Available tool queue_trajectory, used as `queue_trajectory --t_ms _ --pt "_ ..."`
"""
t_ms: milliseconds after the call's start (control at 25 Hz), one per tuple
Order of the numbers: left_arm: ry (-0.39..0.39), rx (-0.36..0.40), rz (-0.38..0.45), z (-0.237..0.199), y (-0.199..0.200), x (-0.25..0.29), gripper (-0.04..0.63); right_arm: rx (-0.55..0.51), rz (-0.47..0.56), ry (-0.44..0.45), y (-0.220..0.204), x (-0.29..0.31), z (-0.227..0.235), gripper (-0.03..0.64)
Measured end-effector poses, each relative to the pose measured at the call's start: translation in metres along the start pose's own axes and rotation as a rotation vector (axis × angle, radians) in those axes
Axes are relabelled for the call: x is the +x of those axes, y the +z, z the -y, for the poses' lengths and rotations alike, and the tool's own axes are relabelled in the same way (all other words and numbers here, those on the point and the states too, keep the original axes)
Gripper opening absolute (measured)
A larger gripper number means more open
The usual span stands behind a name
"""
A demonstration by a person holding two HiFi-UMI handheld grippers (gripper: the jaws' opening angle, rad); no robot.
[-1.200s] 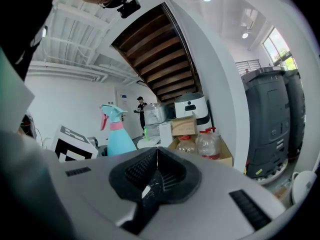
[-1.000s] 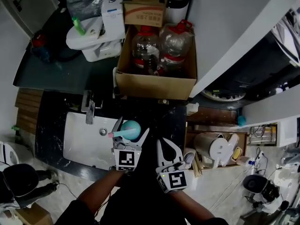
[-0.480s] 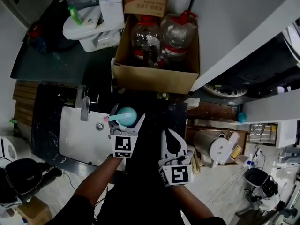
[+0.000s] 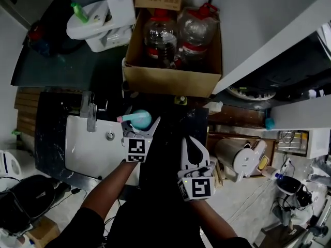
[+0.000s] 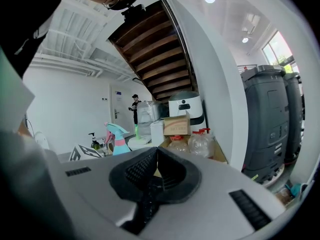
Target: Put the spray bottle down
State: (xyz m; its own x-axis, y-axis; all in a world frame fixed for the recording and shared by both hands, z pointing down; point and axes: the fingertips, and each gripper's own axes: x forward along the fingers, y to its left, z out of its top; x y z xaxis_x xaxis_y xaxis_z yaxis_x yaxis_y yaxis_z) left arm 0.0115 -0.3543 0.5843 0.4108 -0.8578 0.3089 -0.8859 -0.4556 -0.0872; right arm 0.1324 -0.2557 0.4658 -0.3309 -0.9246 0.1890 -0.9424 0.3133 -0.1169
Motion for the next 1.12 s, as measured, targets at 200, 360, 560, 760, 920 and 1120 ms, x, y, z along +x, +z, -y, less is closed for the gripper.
queue_trajectory --t_ms 200,360,560,760,920,1120 --pt "0.008 0.02 -0.013 -0.007 -0.013 0.01 0.454 -0.011 -0.01 0.001 -0.01 0.001 0.0 0.017" --pt "0.032 0.016 -0.021 -0.016 -0.021 0.012 0.454 -0.006 -0.001 0.014 -0.008 0.004 -0.003 0.017" --pt "0.036 -0.002 -0.04 -0.023 -0.033 0.018 0.454 0.0 -0.024 0.014 -0.018 0.007 -0.003 0.017" --pt "0.088 -0.001 -0.039 -0.043 -0.039 0.021 0.454 0.0 -0.018 0.023 -0.017 0.009 -0.007 0.017" --pt "0.12 -0.012 -0.038 -0.061 -0.039 0.021 0.454 0.016 -0.05 0.008 -0.024 0.008 -0.004 0.017" --pt "0.152 -0.003 -0.047 -0.084 -0.047 0.018 0.454 0.001 -0.032 0.03 -0.03 0.013 -0.014 0.017"
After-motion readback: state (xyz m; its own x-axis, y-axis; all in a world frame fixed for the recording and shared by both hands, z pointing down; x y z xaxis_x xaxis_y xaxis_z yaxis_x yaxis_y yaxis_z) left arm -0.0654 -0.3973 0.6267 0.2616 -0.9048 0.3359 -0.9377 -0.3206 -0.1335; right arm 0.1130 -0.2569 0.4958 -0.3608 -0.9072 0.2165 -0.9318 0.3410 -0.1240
